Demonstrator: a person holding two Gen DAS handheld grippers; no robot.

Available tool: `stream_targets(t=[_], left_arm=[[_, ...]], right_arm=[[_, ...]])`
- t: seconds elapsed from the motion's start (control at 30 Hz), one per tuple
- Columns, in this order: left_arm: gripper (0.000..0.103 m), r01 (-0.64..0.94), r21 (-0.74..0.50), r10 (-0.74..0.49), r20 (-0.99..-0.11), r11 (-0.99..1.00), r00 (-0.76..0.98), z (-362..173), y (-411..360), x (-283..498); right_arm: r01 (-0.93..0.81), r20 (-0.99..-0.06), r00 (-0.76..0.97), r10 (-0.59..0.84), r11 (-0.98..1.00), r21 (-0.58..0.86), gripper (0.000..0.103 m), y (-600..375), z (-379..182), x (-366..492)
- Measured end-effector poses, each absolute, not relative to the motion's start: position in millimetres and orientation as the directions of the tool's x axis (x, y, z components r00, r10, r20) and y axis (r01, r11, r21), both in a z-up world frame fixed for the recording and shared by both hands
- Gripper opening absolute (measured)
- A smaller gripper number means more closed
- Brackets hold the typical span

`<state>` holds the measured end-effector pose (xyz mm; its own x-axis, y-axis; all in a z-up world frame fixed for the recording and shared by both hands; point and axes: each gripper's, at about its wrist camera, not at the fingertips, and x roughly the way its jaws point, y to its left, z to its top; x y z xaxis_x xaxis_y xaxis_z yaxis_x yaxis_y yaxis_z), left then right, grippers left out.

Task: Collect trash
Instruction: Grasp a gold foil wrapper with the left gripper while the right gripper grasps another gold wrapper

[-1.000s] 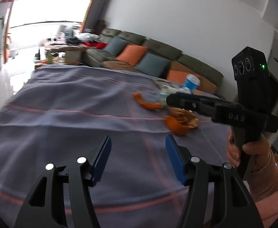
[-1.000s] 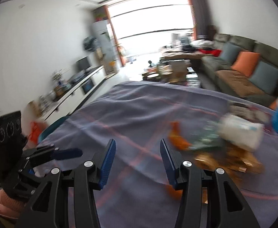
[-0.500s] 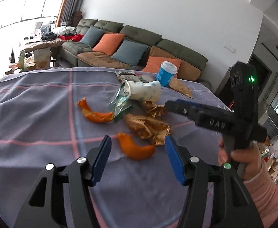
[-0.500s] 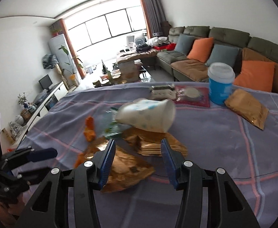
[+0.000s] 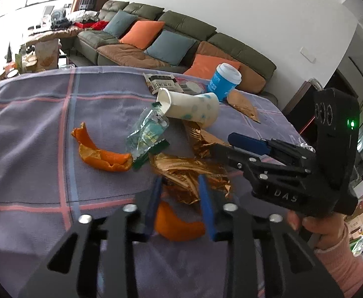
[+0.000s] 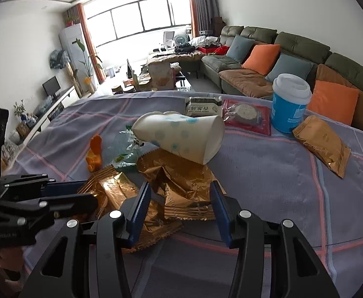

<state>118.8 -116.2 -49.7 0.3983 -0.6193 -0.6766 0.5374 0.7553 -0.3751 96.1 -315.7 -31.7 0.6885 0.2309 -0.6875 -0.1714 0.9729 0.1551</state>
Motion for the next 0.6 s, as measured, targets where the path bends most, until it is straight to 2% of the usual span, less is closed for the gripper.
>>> stream_targets(t=[0.03, 0.1, 0.23, 0.6], left_arm=[[0.022, 0.533, -0.381, -0.621, -0.678, 0.755, 0.394, -51, -116, 121], [0.014, 0.528, -0.406, -0.634, -0.676, 0.746, 0.376, -53, -114, 123], [0.01, 0.519, -0.427, -0.645, -0.668, 0.74, 0.371, -55, -109, 123], [0.008, 0.542, -0.469, -0.703, -0.594, 0.698, 0.392, -36, -82, 101]], right_arm=[[-0.175, -0.691, 0.686, 0.228, 0.974, 0.148, 0.047, -316, -32, 96], [-0.181, -0.697, 0.68, 0.225, 0.974, 0.138, 0.033, -315, -32, 93], [-0.202, -0.695, 0.677, 0.242, 0.969, 0.14, 0.028, -316, -30, 88], [-0.234, -0.655, 0.68, 0.33, 0.944, 0.233, 0.019, -326, -16, 66]])
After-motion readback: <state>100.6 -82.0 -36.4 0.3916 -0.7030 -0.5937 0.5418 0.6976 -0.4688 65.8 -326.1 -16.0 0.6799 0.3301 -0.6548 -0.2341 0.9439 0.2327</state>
